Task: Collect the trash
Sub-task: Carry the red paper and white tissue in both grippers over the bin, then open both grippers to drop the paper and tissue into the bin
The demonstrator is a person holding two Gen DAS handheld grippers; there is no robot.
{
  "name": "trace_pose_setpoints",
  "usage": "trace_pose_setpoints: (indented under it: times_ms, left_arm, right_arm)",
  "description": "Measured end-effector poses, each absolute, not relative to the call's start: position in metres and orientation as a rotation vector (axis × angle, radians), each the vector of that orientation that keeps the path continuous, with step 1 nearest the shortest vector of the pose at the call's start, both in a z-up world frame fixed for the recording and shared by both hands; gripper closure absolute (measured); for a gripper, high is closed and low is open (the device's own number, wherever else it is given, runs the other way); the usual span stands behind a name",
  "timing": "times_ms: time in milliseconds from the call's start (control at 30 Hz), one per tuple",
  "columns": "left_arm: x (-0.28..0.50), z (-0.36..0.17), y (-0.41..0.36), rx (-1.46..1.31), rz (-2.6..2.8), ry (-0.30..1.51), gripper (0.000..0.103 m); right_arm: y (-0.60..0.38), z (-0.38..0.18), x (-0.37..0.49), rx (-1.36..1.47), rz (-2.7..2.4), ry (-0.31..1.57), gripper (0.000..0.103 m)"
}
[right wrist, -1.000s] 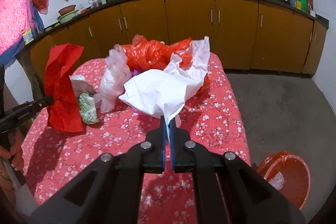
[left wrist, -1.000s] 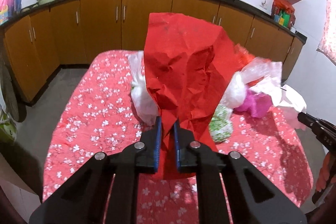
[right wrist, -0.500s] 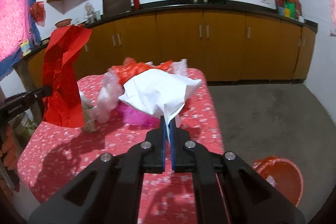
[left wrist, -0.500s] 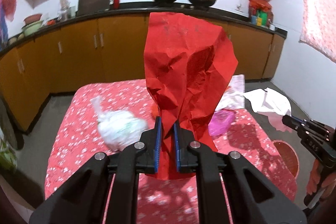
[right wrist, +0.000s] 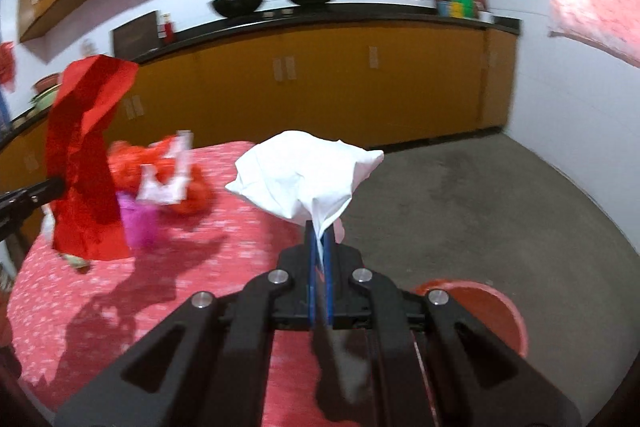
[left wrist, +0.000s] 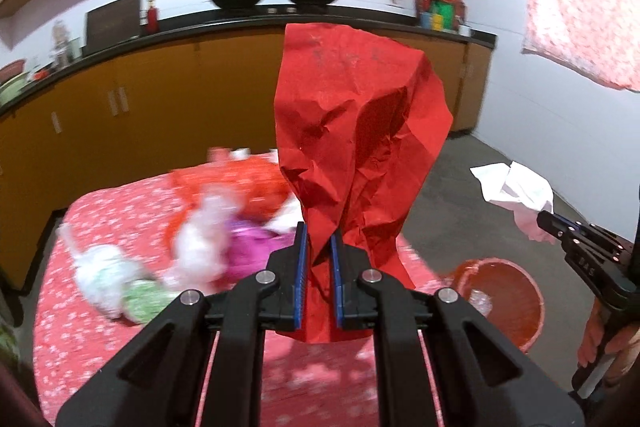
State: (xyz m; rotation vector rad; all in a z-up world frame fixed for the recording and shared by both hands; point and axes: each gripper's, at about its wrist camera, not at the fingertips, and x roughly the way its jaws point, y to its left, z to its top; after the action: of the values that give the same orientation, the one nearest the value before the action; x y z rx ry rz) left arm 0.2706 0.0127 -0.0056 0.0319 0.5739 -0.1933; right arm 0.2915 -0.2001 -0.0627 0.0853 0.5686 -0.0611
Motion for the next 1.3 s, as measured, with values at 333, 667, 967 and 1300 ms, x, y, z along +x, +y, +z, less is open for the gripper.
trace_pose_setpoints:
  times_ms: [333, 667, 967, 1300]
  left_arm:
    - [0.29, -0.032, -0.117, 0.101, -0.4, 0.626, 0.092]
    - [0.303, -0.082, -0.224, 0.18, -0.498, 0.733, 0.092]
    - [0.318, -0.126, -0.27, 0.231, -0.5, 0.853, 0.092]
    - [0.322, -0.161, -0.308, 0.315, -0.501, 0.924, 0.092]
  right_arm:
    - [-0.317, -0.116, 0.269, 0.144, -0.352, 0.647, 0.098]
    - [-0.382, -0.167, 0.258, 0.2, -0.476, 0.722, 0.098]
    - [-0.412, -0.215, 0.262, 0.256, -0.474, 0.801, 0.098]
    - [-0.428, -0.24, 0.273, 0.297, -0.467, 0.837, 0.098]
